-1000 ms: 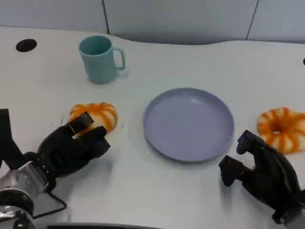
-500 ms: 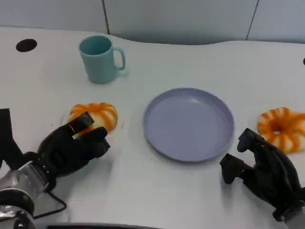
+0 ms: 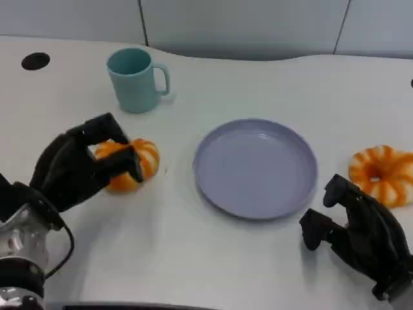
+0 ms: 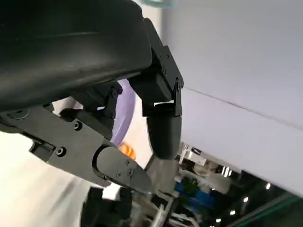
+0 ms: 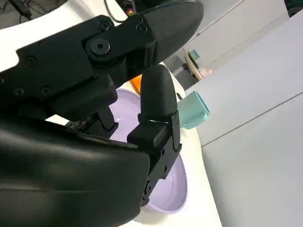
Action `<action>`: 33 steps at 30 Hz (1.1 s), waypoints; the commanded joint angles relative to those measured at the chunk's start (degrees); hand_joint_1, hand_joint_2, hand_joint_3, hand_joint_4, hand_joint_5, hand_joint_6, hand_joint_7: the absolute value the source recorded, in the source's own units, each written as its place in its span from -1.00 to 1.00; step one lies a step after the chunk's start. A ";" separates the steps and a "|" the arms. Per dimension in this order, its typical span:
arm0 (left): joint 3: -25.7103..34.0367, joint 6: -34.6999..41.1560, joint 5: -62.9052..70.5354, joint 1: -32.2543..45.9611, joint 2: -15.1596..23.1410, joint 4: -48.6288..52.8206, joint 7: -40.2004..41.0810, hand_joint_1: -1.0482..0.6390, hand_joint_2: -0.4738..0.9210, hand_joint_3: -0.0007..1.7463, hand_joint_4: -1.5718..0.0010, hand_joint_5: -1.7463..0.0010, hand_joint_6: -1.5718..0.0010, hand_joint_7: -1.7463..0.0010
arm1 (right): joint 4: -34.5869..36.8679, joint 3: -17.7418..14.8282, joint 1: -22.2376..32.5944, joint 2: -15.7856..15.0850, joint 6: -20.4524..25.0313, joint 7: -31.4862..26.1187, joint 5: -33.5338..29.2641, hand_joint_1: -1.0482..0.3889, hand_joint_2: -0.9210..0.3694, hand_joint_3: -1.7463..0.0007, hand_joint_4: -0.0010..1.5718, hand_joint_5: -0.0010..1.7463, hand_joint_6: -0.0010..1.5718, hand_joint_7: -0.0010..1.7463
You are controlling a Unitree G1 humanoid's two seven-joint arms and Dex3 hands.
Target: Grasp the bread from the table and place it into the plate.
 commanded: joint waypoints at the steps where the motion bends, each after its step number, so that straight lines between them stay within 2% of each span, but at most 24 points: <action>1: -0.69 -1.51 -0.80 2.14 0.80 -3.53 -1.56 -0.72 0.73 -1.00 0.28 0.44 -0.25 0.98 | -0.24 -0.74 0.55 -0.83 0.47 0.66 0.72 -0.13 -0.90 0.99 0.15 1.00 -0.16 1.00; 5: -1.64 -8.97 1.32 0.86 2.23 -3.76 -0.83 -0.82 0.85 -0.98 0.45 0.73 0.10 1.00 | 0.01 -0.69 0.17 -0.77 0.49 0.57 0.72 -0.13 -0.90 0.99 0.14 1.00 -0.16 1.00; 7: -2.24 -11.83 2.27 0.22 2.63 -2.77 -0.14 -0.84 0.89 -0.99 0.46 0.80 0.17 1.00 | -0.01 -0.70 0.07 -0.73 0.60 0.41 0.72 -0.12 -0.90 1.00 0.15 1.00 -0.16 1.00; 9: -4.28 -20.41 6.91 -2.64 4.02 0.96 2.43 -0.88 0.94 -0.97 0.54 0.86 0.32 1.00 | -0.01 -0.81 -0.08 -0.65 0.97 0.12 0.85 -0.12 -0.89 1.00 0.15 1.00 -0.15 1.00; 12: -8.02 -28.94 14.79 -6.06 6.00 6.43 9.82 -0.98 0.99 -0.97 0.64 0.94 0.47 1.00 | -0.02 -0.94 -0.13 -0.68 1.30 -0.03 0.92 -0.12 -0.89 1.00 0.15 1.00 -0.15 1.00; 14: -17.43 -31.38 30.63 -9.90 9.22 10.93 26.72 -1.00 1.00 -0.93 0.73 0.97 0.57 1.00 | -0.10 -1.13 -0.25 -0.68 1.72 -0.24 1.07 -0.12 -0.87 1.00 0.16 1.00 -0.13 1.00; 16: -25.59 -29.84 42.79 -13.29 10.96 14.09 40.70 -1.00 1.00 -0.90 0.79 0.99 0.63 1.00 | -0.33 -1.15 -0.06 -0.72 1.81 -0.33 1.02 -0.12 -0.87 0.99 0.16 1.00 -0.12 1.00; 22: -37.58 -20.89 57.43 -18.55 9.79 19.79 58.88 -1.00 1.00 -0.83 0.88 1.00 0.75 1.00 | -1.13 -0.81 0.51 -0.70 1.58 -0.58 0.59 -0.14 -0.87 0.99 0.16 1.00 -0.12 1.00; 25: -41.12 -17.40 60.83 -20.10 8.84 21.70 62.12 -1.00 1.00 -0.81 0.94 1.00 0.80 1.00 | -1.40 -0.72 0.68 -0.69 1.70 -0.41 0.64 -0.14 -0.87 0.99 0.16 1.00 -0.13 1.00; 29: -46.26 -10.66 65.07 -21.85 7.39 23.52 62.61 -1.00 1.00 -0.72 1.00 1.00 0.92 1.00 | -1.20 -0.56 0.85 -0.56 0.68 0.33 0.49 -0.17 -0.89 0.99 0.15 1.00 -0.15 1.00; 33: -48.63 -6.92 66.56 -22.33 6.73 24.16 62.26 -1.00 1.00 -0.69 1.00 1.00 0.97 1.00 | -1.83 -0.57 1.16 -0.32 1.11 0.16 0.81 -0.17 -0.88 0.99 0.15 1.00 -0.15 1.00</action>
